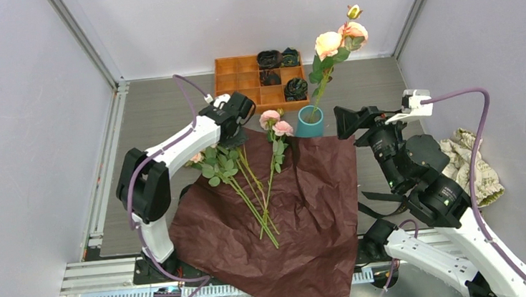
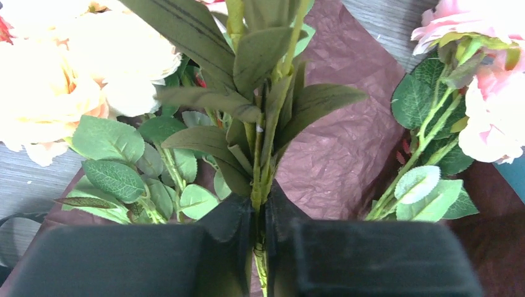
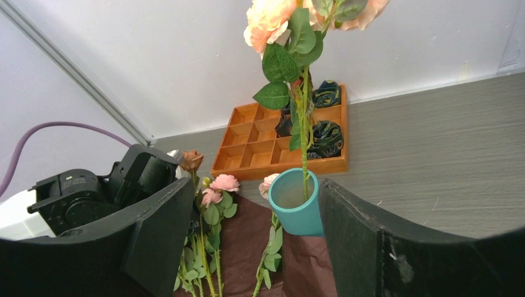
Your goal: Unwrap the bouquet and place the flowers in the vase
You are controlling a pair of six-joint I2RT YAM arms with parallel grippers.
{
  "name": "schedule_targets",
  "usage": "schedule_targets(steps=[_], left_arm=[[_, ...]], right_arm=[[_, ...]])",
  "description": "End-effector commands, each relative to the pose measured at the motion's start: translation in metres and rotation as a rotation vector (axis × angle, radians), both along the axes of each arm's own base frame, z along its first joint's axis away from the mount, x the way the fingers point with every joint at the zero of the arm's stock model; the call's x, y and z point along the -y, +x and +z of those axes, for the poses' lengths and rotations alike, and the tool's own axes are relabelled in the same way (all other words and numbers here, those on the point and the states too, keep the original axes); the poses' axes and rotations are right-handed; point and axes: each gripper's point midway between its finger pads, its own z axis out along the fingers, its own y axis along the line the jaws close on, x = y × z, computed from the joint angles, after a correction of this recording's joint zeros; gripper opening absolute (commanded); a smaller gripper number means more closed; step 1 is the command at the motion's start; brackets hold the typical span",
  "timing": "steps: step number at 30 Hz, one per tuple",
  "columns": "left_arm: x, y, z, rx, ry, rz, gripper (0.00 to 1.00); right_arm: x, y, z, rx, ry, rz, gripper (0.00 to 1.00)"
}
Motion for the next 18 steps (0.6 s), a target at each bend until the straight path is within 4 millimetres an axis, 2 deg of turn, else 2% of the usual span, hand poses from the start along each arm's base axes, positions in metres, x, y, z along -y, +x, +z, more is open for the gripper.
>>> schedule_targets(steps=[1, 5, 10, 14, 18], left_arm=[[0.005, 0.006, 0.038, 0.092, -0.055, -0.034, 0.01], [0.006, 0.007, 0.06, 0.135, -0.077, -0.051, 0.0], [0.008, 0.008, 0.102, 0.225, -0.135, -0.074, 0.0], [0.009, 0.009, 0.157, 0.351, -0.2, -0.106, 0.0], [0.019, 0.006, 0.228, 0.522, -0.255, -0.198, 0.0]], right_arm=[[0.001, -0.006, 0.013, 0.028, 0.063, 0.014, 0.78], [0.006, -0.008, 0.012, 0.024, 0.053, 0.002, 0.78], [0.008, -0.006, 0.004, 0.01, 0.032, -0.014, 0.78], [0.008, -0.004, -0.001, 0.005, 0.022, -0.021, 0.78], [0.007, -0.002, -0.004, -0.007, 0.009, -0.025, 0.78]])
